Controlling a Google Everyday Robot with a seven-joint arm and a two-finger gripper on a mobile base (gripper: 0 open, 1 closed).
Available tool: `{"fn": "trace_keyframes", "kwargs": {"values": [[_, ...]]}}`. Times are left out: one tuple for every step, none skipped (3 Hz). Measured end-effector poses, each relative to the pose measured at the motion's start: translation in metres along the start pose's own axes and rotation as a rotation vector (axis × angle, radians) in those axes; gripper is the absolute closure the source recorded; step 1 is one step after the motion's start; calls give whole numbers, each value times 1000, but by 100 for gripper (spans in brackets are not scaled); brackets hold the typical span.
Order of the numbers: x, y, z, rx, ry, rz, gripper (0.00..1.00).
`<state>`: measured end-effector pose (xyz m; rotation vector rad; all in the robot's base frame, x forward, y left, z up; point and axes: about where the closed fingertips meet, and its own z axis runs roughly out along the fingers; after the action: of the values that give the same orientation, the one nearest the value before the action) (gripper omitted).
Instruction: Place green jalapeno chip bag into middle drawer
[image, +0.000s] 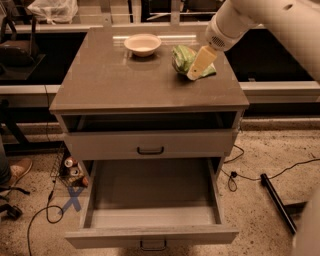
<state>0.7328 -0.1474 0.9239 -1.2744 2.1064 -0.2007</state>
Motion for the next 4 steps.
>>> {"fn": "trace_keyframes", "kwargs": {"values": [[-17,-1,30,-20,-35,24,0],[-32,3,49,-43,-68,40,0],[-45,10,64,-71,-94,57,19],[-56,18,72,-98,-118,63,41]]}}
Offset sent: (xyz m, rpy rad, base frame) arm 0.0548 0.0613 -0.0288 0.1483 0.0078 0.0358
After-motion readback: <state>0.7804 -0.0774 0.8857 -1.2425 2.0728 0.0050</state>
